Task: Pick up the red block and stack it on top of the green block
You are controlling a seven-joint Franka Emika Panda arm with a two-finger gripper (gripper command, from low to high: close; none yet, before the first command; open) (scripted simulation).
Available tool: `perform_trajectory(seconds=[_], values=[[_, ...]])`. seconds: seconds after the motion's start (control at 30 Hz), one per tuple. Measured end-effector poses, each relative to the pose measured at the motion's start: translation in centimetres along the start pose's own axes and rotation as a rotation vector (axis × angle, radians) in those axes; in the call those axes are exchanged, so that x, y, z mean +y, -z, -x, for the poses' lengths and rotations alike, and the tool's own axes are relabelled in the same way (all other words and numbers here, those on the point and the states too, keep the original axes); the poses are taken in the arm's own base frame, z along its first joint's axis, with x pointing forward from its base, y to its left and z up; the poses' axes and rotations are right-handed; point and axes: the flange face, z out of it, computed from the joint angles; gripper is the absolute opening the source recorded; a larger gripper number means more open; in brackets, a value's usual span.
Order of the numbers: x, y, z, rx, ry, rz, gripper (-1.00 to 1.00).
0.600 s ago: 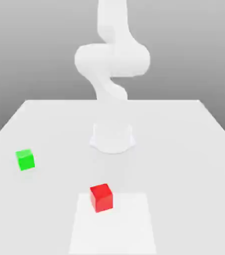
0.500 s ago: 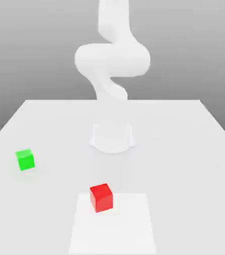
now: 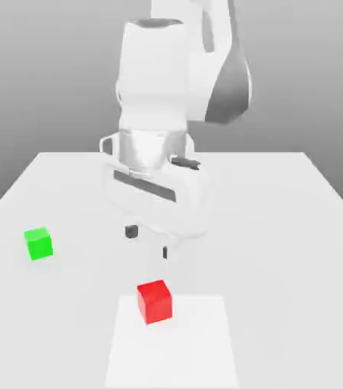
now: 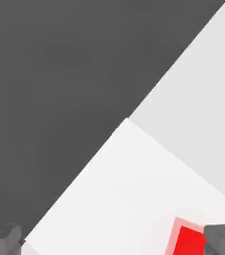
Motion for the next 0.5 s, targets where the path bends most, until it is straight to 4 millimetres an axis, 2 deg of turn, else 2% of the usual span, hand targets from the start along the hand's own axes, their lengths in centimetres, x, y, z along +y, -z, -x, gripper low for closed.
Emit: perform_trajectory(seconds=[0.1, 0.33, 0.37, 0.5], values=[[3.2, -4.5, -0.8, 0.007, -0.133, 0.088, 0.00], [4.6, -10.8, -0.9, 0.009, -0.167, 0.109, 0.00], [4.7, -11.4, -0.9, 0.009, -0.166, 0.110, -1.00], [4.7, -11.4, -0.9, 0.008, -0.166, 0.108, -1.00]])
